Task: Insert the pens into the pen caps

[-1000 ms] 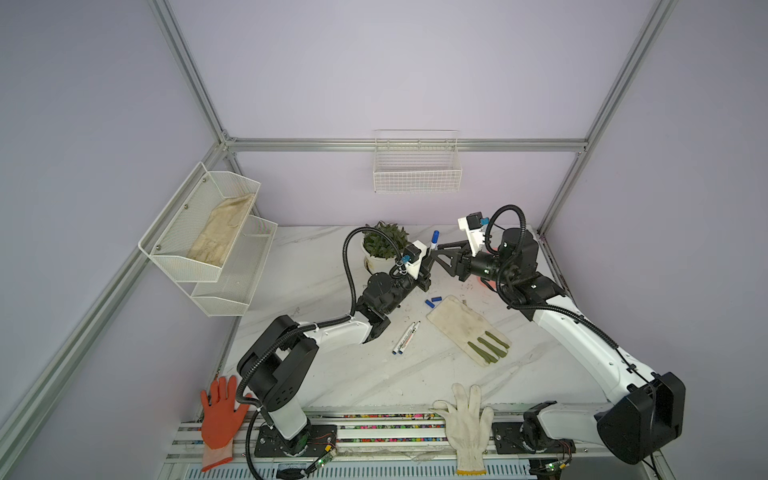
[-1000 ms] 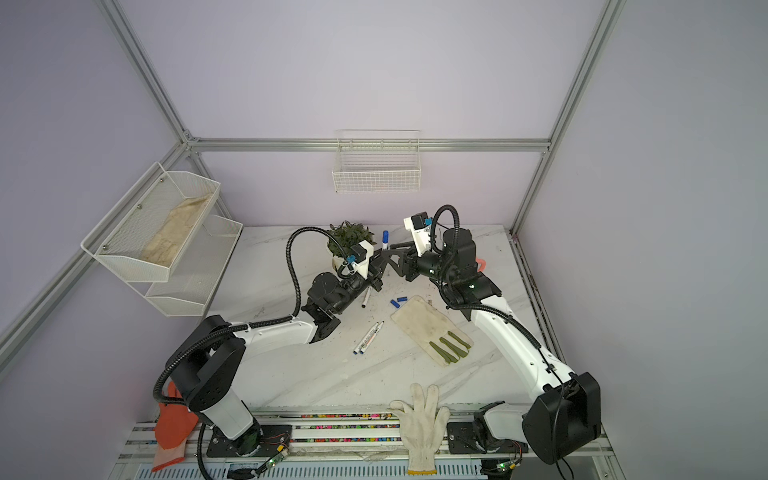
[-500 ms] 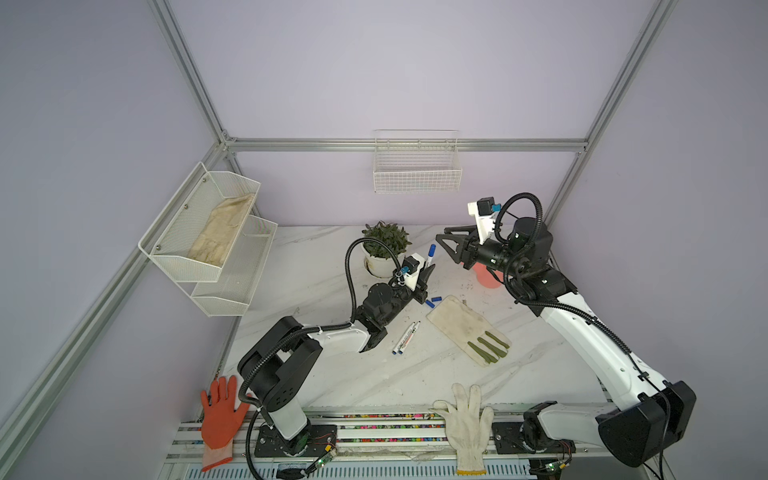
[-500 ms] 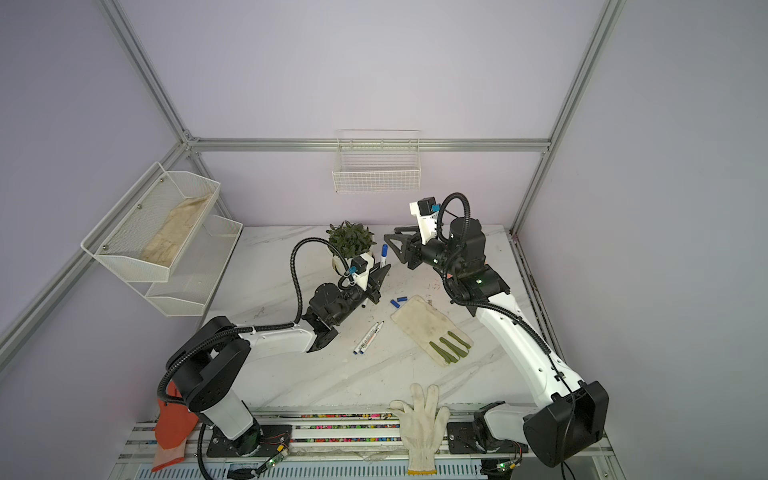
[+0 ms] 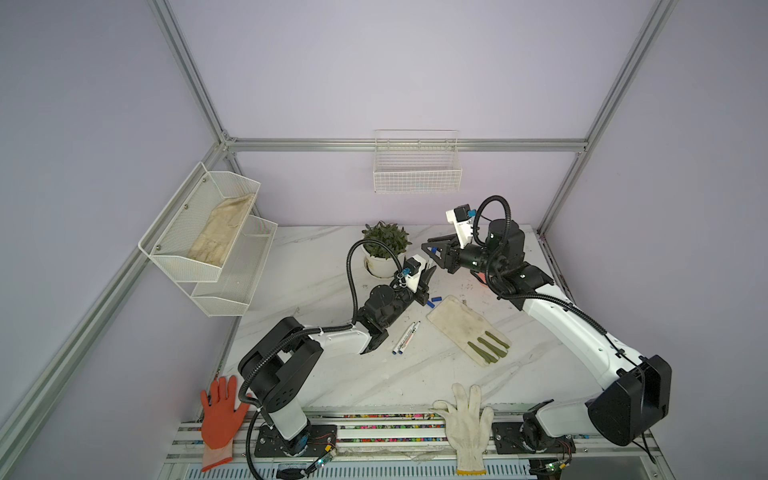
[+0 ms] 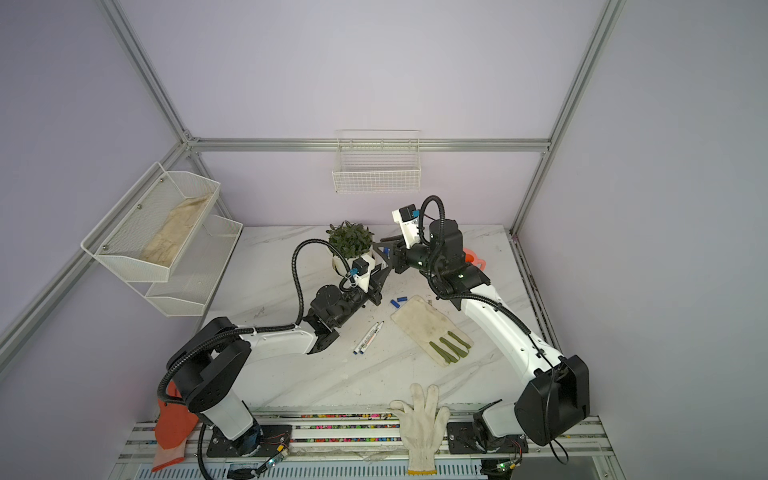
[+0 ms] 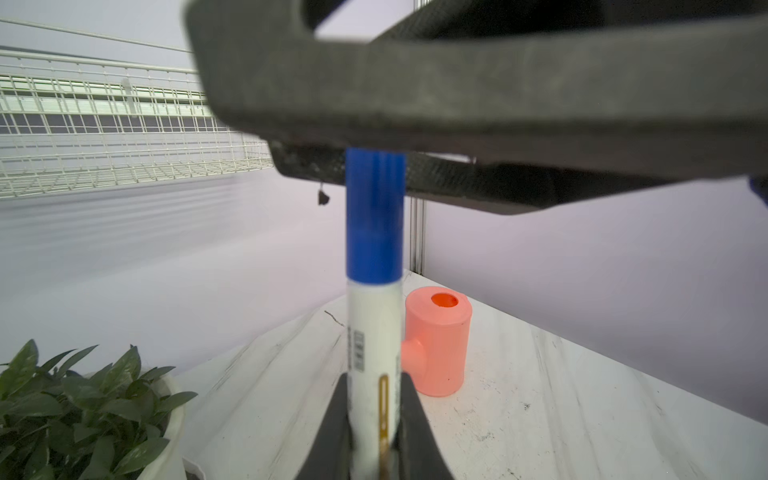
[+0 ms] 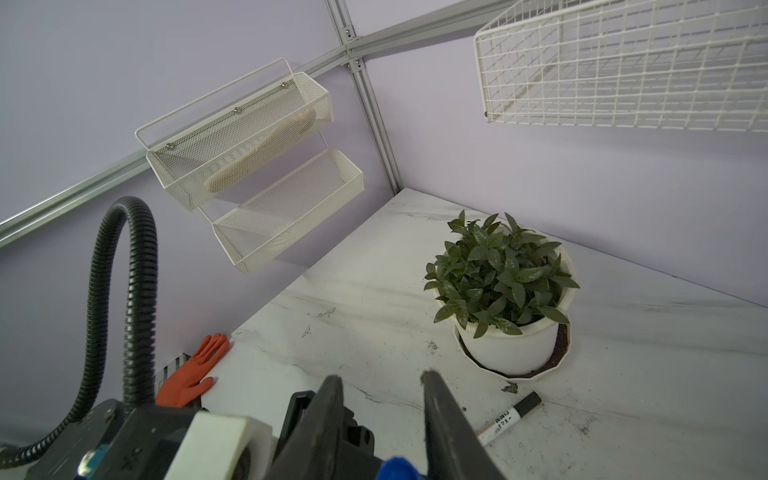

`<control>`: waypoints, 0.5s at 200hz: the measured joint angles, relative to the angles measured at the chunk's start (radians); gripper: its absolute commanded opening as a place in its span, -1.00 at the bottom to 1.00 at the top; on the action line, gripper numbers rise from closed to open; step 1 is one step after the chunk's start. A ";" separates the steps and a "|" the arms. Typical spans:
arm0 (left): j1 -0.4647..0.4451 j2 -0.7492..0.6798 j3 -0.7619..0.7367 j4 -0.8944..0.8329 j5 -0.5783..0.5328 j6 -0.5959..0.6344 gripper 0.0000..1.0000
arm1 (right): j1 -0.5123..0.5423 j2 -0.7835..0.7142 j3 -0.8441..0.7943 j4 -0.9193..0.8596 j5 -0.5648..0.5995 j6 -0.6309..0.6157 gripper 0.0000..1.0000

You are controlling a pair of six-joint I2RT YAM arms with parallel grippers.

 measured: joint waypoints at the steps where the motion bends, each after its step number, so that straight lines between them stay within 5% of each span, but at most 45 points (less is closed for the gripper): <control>1: 0.000 0.000 0.000 0.000 0.000 0.000 -1.00 | 0.000 0.000 0.000 0.000 0.000 -0.001 -0.47; 40: 0.000 0.000 0.000 -0.009 -0.005 -0.002 -1.00 | -0.003 0.000 -0.012 0.003 0.031 -0.018 -0.95; 100: -0.003 0.116 0.000 0.014 -0.078 -0.030 -1.00 | 0.022 0.035 -0.137 0.102 0.149 -0.027 -1.00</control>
